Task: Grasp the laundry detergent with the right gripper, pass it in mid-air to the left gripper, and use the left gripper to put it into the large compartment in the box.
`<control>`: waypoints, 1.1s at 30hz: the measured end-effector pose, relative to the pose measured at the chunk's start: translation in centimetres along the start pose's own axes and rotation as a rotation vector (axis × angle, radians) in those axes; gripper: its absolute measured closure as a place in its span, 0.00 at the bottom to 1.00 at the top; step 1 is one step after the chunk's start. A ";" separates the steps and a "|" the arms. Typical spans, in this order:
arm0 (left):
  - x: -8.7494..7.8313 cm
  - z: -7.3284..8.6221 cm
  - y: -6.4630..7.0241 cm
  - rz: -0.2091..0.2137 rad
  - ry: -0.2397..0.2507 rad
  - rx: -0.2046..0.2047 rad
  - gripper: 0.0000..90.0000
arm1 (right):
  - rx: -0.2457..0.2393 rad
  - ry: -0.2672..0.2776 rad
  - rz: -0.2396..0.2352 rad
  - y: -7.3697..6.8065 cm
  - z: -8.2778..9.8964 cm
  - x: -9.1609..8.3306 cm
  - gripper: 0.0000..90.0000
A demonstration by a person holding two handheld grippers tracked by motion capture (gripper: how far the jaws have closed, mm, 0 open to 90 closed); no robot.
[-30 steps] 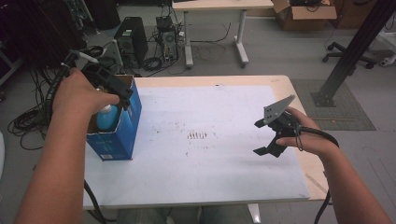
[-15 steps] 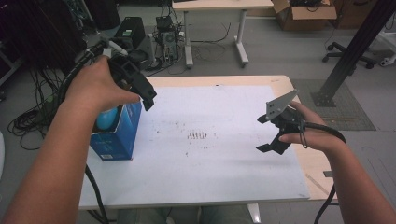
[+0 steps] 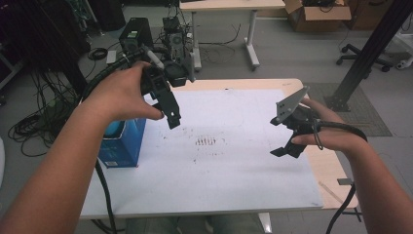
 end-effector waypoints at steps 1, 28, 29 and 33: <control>0.2 -0.2 0.3 0.008 -0.006 0.029 0.00 | -0.003 -0.004 -0.002 0.1 -0.1 -0.1 0.04; 4.3 -1.0 2.3 0.096 -0.049 0.354 0.00 | -0.034 -0.184 -0.114 2.7 -0.7 1.8 0.04; 4.3 -1.0 2.3 0.098 -0.051 0.355 0.00 | -0.031 -0.185 -0.113 2.7 -0.6 1.8 0.04; 4.4 -1.1 2.3 0.100 -0.048 0.364 0.00 | -0.026 -0.188 -0.115 2.7 -0.5 1.8 0.04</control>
Point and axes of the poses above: each handheld gripper's, and its own axes: x roughly forward along the jaws, z roughly out of its underside, y roughly to its right, the point moved 1 cm from there along x, roughly forward along the jaws, and after that the axes turned 5 degrees about -x, right-handed, at the moved point
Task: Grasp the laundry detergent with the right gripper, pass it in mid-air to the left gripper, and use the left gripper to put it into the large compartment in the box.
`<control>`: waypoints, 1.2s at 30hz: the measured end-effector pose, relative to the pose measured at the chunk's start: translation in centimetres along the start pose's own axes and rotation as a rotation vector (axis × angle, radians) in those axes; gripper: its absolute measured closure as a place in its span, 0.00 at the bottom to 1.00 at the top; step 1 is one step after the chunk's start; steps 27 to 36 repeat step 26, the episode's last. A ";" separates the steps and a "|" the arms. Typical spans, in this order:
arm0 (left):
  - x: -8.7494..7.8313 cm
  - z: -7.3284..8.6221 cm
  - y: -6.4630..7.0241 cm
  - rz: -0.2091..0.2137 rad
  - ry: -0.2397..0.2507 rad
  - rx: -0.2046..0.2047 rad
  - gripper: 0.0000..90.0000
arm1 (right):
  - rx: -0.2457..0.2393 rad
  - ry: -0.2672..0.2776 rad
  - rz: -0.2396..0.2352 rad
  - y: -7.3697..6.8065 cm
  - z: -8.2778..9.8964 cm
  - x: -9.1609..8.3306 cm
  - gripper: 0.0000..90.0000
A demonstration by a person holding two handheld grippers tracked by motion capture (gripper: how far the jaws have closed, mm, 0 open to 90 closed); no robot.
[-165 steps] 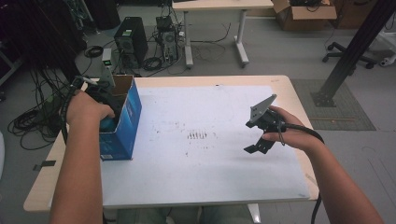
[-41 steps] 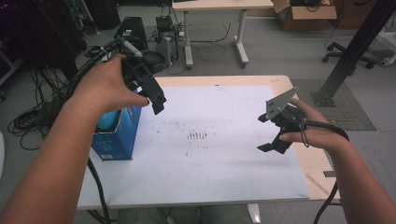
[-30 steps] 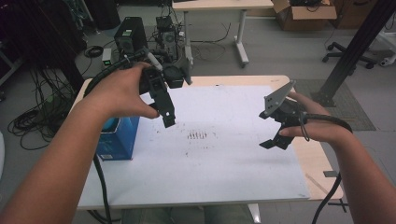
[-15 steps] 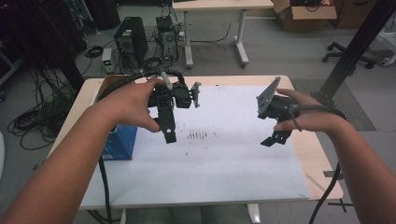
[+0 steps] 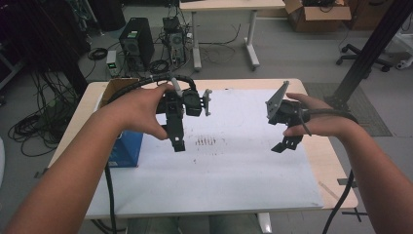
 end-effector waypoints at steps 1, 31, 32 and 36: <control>0.0 0.0 0.0 -0.001 0.001 -0.002 0.00 | 0.002 -0.001 -0.001 0.0 0.0 0.0 0.04; 0.2 0.1 -0.3 0.010 0.000 0.004 0.00 | -0.003 0.006 -0.001 0.2 -0.2 0.2 0.04; 0.2 0.1 -0.3 0.010 0.000 0.004 0.00 | -0.003 0.006 -0.001 0.2 -0.2 0.2 0.04; 0.2 0.1 -0.3 0.010 0.000 0.004 0.00 | -0.003 0.006 -0.001 0.2 -0.2 0.2 0.04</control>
Point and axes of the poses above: each handheld gripper's, and its own axes: x roughly forward along the jaws, z roughly out of its underside, y roughly to its right, the point moved 1 cm from there along x, roughly forward along the jaws, and after that the axes turned 5 degrees about -x, right-handed, at the moved point
